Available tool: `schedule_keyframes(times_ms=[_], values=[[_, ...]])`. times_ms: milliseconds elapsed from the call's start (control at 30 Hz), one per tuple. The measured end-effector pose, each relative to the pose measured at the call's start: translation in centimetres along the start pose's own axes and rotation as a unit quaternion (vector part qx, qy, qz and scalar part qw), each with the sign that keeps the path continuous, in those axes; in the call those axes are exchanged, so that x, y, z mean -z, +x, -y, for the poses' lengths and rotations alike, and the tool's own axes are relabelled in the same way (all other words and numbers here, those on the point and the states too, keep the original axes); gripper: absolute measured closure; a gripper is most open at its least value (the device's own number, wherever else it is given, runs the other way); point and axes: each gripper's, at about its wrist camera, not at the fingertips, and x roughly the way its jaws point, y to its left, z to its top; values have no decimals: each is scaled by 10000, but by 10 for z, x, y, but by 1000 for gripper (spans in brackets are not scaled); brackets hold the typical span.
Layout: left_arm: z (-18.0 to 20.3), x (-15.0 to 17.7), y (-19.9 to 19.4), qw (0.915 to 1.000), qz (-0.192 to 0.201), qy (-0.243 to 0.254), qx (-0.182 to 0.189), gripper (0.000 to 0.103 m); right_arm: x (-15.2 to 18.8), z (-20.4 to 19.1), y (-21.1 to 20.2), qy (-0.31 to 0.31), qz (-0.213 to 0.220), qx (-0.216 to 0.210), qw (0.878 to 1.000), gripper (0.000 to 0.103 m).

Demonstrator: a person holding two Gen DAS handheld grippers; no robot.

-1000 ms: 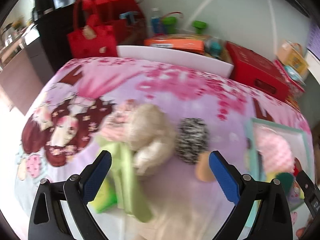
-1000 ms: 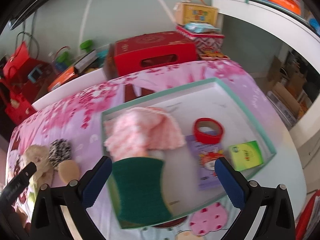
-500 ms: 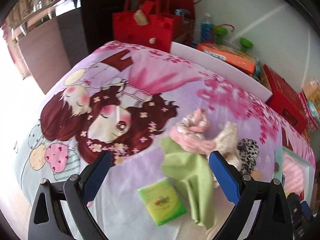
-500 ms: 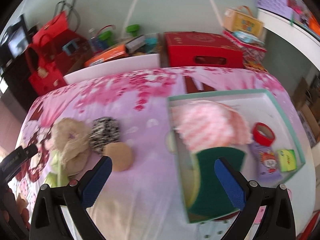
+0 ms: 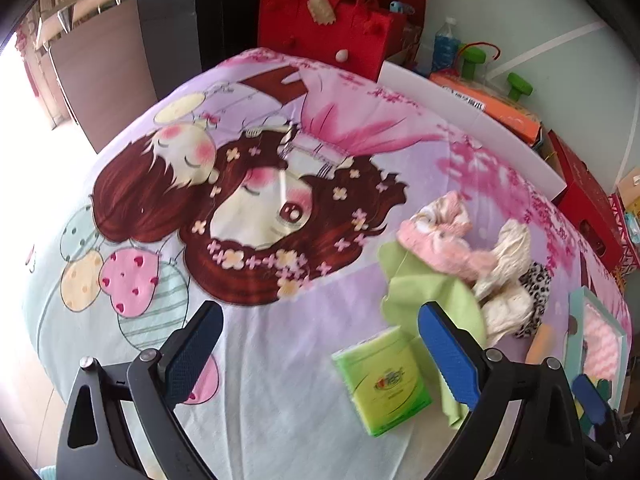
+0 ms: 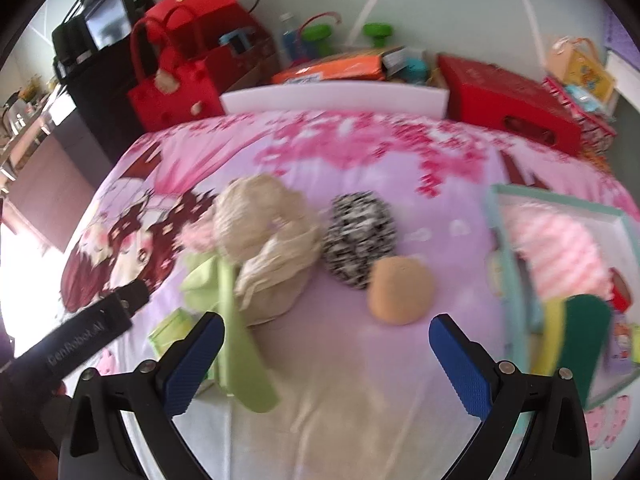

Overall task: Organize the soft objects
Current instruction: 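Return both tools to the pile, left gripper toward the green tissue pack, then grasp the green tissue pack with the left gripper while the right gripper grasps the light green cloth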

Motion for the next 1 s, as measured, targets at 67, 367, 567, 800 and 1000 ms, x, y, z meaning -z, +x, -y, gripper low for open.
schedule_keyframes(times_ms=[67,367,567,800,1000], values=[[-3,2,4,9999,-122,1,-40,5,2,-5,9,34,-128,-117,9998,0],[-27,2,15,9986,-355,-384,59,5,7,-18,29,20,-387,-305,9988,0],[-28,4,21,9979,-500,-415,76,5,8,-22,37,-43,-489,-313,9983,9],[-27,6,29,9959,-679,-568,178,5,10,-23,42,-55,-620,-446,9971,28],[-21,6,31,9951,-761,-561,279,5,13,-26,44,-75,-732,-637,9953,43]])
